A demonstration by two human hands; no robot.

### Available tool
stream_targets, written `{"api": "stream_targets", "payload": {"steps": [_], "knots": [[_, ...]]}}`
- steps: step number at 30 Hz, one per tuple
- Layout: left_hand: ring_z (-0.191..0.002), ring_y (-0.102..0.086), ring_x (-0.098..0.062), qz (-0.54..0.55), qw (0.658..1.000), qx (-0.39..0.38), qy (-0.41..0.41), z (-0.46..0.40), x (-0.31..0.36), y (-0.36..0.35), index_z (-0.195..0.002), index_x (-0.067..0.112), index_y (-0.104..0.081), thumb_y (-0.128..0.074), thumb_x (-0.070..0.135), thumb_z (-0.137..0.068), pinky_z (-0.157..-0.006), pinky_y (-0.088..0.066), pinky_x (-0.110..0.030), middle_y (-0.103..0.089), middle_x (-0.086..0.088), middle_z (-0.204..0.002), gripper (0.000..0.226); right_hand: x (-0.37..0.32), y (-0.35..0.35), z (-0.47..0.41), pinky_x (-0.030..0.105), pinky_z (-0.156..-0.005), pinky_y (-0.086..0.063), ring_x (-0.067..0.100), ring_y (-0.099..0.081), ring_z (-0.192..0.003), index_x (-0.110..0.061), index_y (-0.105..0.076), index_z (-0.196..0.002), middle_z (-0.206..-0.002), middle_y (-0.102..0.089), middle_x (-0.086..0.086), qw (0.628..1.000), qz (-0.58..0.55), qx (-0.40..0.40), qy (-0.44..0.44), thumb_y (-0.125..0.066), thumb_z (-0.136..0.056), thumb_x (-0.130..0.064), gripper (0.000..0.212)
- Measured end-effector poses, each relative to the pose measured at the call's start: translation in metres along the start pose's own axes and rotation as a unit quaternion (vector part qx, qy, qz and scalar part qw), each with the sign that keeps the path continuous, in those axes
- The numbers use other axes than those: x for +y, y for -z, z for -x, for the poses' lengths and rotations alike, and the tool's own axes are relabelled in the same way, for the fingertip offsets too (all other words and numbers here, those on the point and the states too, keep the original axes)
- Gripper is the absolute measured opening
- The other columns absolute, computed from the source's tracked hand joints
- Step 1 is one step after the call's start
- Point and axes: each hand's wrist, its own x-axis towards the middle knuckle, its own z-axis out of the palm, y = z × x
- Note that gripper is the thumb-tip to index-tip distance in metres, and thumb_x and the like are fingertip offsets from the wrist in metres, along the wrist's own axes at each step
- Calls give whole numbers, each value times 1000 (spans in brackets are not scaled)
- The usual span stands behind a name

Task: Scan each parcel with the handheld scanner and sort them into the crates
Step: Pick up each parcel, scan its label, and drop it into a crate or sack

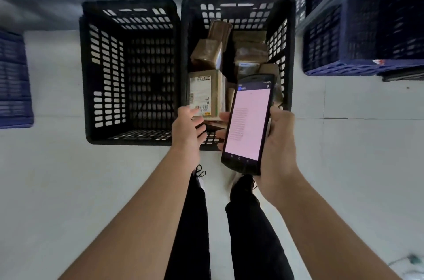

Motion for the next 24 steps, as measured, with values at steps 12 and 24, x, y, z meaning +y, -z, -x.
{"api": "stream_targets", "payload": {"steps": [12,24], "knots": [[-52,-64,-14,101,992,-34,72,-126,-58,-20,-136,13,-63,-52,50,-104,-42,-53,-20,-71,-2,-82,51,64,5,-115,61,-106,-54,46,-72,-116,-12,-66,-135,-128,-74,19,999,-16,31,31,-50,-77,-53,73],[-105,-72,-31,159,982,-63,78,-108,-64,-16,-138,32,-54,-83,50,-84,-55,-61,-38,-71,-13,-128,64,78,16,-85,33,-71,-53,31,-68,-85,-10,-66,-102,-94,-71,12,999,-9,26,27,-31,-104,-45,49]]}}
